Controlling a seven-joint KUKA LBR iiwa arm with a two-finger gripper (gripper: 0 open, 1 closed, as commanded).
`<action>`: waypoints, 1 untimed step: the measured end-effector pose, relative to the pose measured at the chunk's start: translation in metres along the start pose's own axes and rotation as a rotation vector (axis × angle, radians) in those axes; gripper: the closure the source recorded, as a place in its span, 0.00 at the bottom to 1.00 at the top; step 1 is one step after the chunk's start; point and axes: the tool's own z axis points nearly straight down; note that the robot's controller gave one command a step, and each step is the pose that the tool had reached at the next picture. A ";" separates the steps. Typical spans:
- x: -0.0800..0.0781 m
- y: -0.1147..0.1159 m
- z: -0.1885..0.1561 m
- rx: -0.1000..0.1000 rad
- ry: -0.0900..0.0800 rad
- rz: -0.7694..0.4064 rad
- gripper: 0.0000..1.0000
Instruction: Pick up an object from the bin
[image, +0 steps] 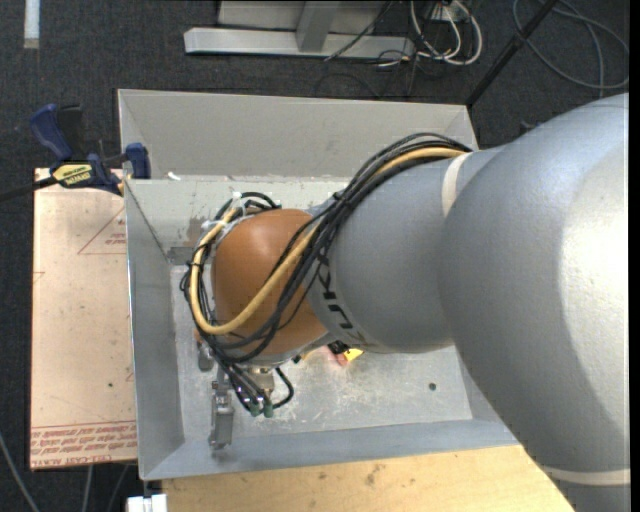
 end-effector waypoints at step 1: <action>-0.002 -0.001 -0.004 -0.002 -0.007 0.004 0.00</action>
Offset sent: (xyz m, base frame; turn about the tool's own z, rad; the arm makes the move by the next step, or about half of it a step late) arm 0.0040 -0.0171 -0.0606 -0.4451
